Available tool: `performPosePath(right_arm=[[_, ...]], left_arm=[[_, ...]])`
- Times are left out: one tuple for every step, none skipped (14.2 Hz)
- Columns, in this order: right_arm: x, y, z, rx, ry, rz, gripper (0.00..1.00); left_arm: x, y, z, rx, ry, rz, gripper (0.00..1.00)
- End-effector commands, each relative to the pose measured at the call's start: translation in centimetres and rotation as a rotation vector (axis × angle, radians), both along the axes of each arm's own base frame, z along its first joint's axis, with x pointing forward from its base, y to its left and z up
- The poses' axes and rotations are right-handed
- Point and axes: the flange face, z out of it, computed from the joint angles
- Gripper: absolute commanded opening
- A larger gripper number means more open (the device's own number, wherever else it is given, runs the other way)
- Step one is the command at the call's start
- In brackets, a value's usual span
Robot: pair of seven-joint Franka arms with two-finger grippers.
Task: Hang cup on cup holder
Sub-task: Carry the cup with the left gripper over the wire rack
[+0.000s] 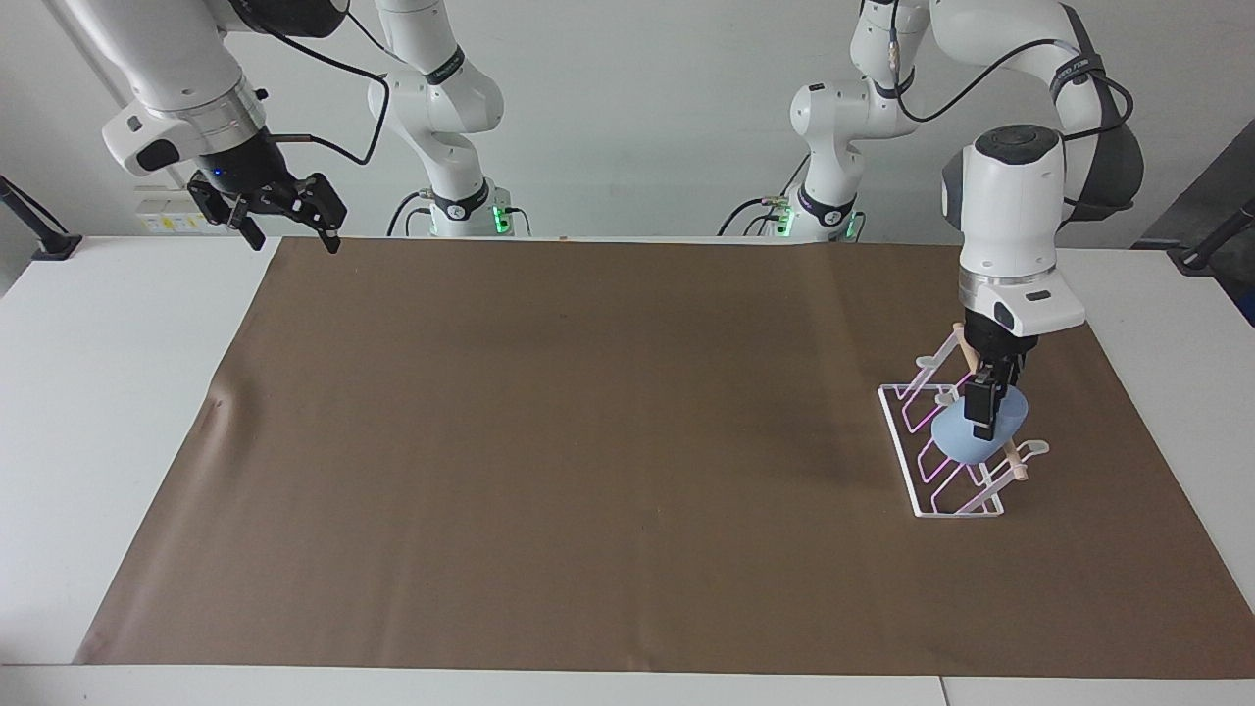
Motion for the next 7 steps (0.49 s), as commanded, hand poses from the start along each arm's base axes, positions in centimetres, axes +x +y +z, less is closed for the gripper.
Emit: performPosePath(right_arm=[[-0.9, -0.7, 0.0, -0.010, -0.008, -0.049, 1.00], [-1.0, -1.0, 0.5, -0.008, -0.021, -0.052, 1.00], [-1.0, -0.8, 0.8, -0.013, -0.033, -0.037, 1.00], [-0.9, -0.9, 0.9, -0.020, -0.038, -0.010, 1.00], [-0.7, -1.1, 1.0, -0.015, -0.057, -0.003, 1.00], [-0.7, -1.1, 1.0, -0.019, -0.056, -0.002, 1.00], [-0.7, -0.9, 0.9, -0.021, -0.051, 0.001, 1.00]], left_arm=[[1.0, 0.1, -0.5, 0.016, -0.020, -0.037, 0.00], [1.1, 0.9, -0.6, 0.021, -0.025, -0.043, 0.00], [1.2, 1.6, -0.7, 0.033, -0.020, -0.057, 0.00], [1.2, 1.6, -0.8, 0.045, -0.012, -0.086, 0.00], [1.4, 1.7, -1.1, 0.055, -0.006, -0.106, 0.00], [1.5, 2.3, -1.3, 0.058, -0.006, -0.111, 0.00], [1.6, 2.4, -1.4, 0.060, -0.009, -0.118, 0.00]])
